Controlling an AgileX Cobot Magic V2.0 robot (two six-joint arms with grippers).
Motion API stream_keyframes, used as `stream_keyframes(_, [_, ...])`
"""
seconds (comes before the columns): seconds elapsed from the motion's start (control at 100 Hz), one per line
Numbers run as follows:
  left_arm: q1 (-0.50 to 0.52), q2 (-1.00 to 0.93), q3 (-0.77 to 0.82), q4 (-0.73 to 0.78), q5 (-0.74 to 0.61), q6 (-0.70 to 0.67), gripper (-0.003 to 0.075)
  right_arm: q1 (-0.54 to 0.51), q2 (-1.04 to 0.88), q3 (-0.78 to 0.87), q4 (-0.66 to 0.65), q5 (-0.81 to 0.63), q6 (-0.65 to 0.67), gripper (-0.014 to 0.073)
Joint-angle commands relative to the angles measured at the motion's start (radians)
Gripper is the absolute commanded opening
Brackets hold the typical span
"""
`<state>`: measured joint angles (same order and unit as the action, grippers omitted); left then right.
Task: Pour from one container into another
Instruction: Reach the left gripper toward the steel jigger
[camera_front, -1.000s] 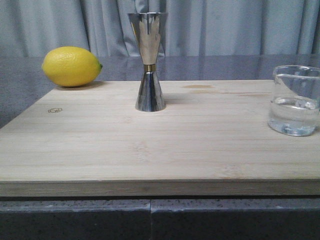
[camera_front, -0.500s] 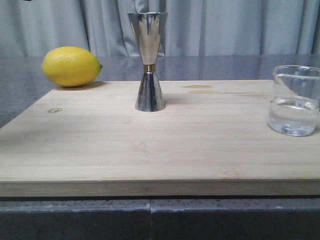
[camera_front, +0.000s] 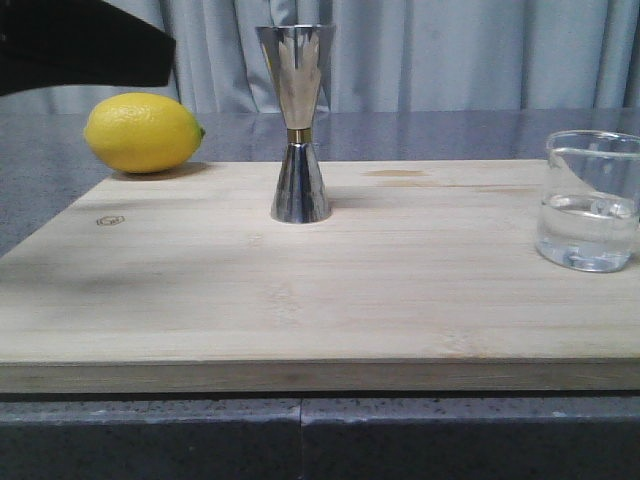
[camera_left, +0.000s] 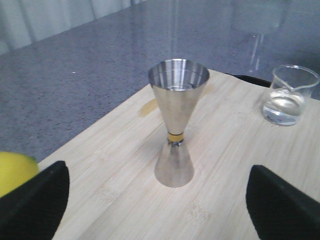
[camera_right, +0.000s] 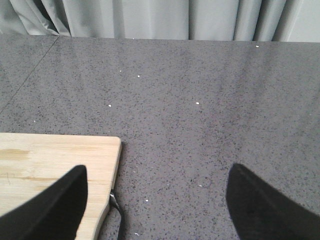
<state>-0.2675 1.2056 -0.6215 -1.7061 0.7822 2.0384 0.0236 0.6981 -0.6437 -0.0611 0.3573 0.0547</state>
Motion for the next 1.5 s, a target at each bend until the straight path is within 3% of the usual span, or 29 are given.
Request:
stream_keyframes(0.0, [0.001,0.037,-0.024,-0.085,0.132,0.046,0.0659,0.001,0.001,-0.036,-0.015,-0.062,-0.004,0.0501])
stream_keyframes(0.22, [0.001,0.171,-0.028,-0.145,0.265,0.179,0.0622,0.001,0.001,-0.036,-0.018,-0.060,-0.004,0.0500])
stream_keyframes(0.56, [0.001,0.307,-0.107,-0.145,0.380,0.200,0.0617,0.001,0.002,-0.036,-0.018,-0.065,-0.004,0.0500])
stream_keyframes(1.13, [-0.084,0.471,-0.270,-0.145,0.422,0.200,0.0616,0.001,0.020,-0.036,-0.018,-0.077,-0.004,0.0500])
stream_keyframes(1.49, [-0.101,0.514,-0.306,-0.145,0.423,0.200,0.0544,0.001,0.020,-0.036,-0.018,-0.080,-0.004,0.0500])
